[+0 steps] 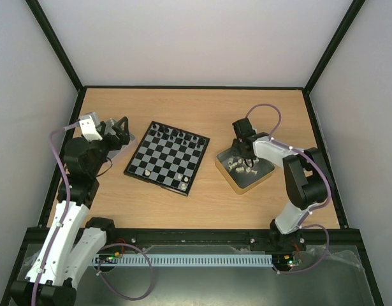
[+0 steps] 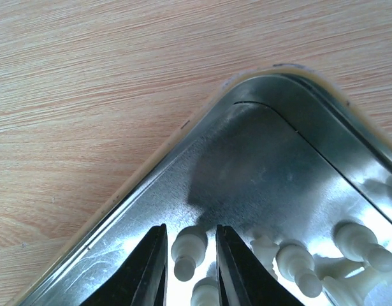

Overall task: Set up the chess pieces on the board
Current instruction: Pick up the chess piece from the storage box, then place the chess piece on the chessboard.

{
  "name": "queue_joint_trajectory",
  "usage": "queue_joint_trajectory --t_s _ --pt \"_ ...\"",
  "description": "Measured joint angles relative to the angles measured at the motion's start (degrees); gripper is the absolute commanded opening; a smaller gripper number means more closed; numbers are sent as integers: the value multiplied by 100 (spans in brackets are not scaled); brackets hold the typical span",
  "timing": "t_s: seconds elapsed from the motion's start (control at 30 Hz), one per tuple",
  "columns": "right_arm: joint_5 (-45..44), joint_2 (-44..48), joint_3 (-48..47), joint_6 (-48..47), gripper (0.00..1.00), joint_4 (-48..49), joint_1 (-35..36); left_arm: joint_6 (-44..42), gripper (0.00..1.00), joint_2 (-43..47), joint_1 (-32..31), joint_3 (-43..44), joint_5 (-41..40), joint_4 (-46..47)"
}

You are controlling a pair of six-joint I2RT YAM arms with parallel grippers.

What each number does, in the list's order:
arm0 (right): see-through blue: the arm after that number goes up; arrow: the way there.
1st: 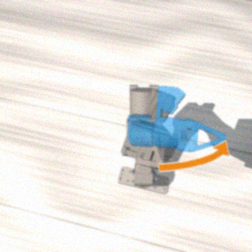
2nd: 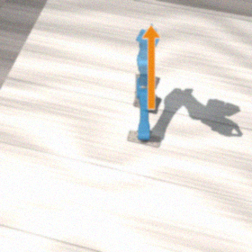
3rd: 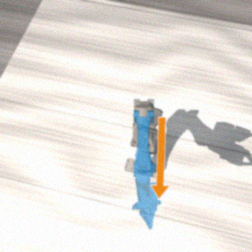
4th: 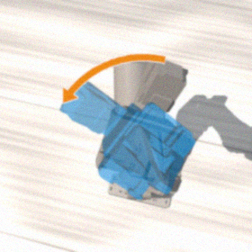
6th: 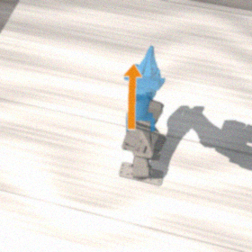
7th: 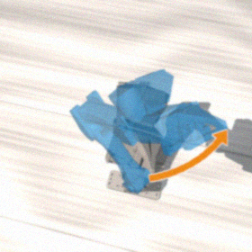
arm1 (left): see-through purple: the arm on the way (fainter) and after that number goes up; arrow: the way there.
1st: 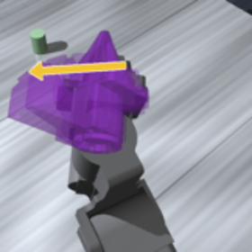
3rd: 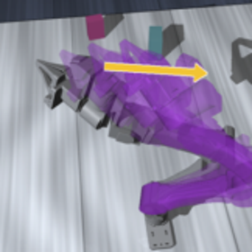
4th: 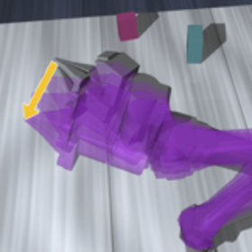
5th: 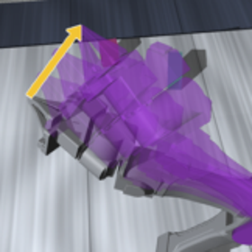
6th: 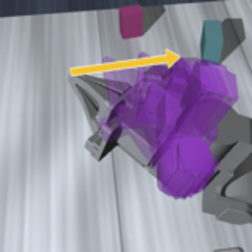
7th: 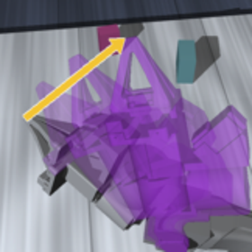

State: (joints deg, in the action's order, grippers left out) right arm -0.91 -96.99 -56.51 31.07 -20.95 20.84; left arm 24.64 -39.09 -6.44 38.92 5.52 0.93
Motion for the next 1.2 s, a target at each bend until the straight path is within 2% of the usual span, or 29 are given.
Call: queue_joint_trajectory --t_s 0.27,0.43,0.53,0.73,1.03,1.2 --pt "107 -85 0 -24 19 37 -15 0 99 0 0 0 0 0" --pt "162 -114 0 -24 5 44 -15 0 100 0 0 0 0 0" --pt "138 -116 0 -20 3 68 -15 0 99 0 0 0 0 0" --pt "-11 48 2 11 2 63 -15 0 99 0 0 0 0 0" --pt "48 990 -136 219 3 -87 66 0 99 0 0 0 2 0" --pt "114 1045 -516 413 3 -157 719 0 99 0 4 0 2 0"
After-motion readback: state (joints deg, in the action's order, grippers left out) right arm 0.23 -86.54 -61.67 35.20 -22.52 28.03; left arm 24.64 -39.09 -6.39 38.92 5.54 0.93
